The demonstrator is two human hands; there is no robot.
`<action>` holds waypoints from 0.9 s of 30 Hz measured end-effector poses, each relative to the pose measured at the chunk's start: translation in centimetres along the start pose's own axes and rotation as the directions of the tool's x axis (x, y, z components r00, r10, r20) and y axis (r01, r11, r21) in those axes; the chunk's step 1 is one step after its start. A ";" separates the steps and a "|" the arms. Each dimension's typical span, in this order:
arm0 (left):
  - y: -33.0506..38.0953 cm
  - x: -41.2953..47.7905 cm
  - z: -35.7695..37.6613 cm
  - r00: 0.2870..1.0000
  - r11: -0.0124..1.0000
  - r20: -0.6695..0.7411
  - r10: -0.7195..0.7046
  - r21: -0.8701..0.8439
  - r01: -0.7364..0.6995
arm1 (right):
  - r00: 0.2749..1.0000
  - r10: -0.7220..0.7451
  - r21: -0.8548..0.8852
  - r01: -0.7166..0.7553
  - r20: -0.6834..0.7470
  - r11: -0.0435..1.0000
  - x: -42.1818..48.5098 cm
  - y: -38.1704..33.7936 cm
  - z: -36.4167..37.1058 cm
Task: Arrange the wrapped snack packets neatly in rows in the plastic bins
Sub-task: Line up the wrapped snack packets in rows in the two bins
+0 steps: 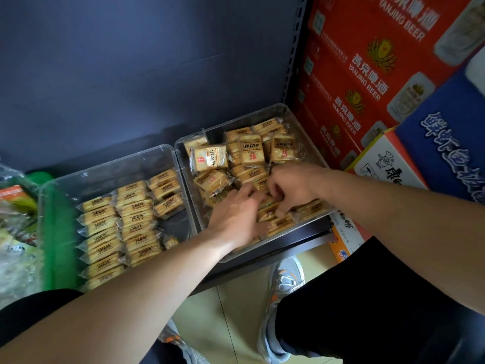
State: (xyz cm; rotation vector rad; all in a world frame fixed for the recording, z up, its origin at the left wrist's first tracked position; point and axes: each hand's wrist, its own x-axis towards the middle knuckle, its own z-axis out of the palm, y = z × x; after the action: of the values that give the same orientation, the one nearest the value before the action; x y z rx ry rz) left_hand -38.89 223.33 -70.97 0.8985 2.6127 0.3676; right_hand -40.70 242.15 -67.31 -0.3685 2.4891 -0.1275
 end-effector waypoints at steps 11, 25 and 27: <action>-3.7 0.4 -8.2 0.975 0.982 -0.114 -0.188 -0.046 0.184 | 0.902 0.350 0.194 -0.306 -0.255 0.932 1.3 4.9 -1.7; -4.8 -1.8 -7.2 0.963 0.969 0.152 -0.224 -0.070 0.236 | 0.943 0.234 0.641 -0.029 -0.237 0.767 1.0 2.1 -3.7; -4.5 -1.8 -7.0 0.967 0.964 0.109 -0.232 -0.109 0.244 | 0.949 0.222 0.679 -0.011 -0.225 0.734 1.1 1.6 -3.8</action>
State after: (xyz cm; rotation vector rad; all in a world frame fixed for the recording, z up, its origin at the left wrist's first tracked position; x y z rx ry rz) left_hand -42.85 217.82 -65.82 0.5400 2.5415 0.4037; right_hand -44.23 243.42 -65.13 0.1361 2.5253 -1.0734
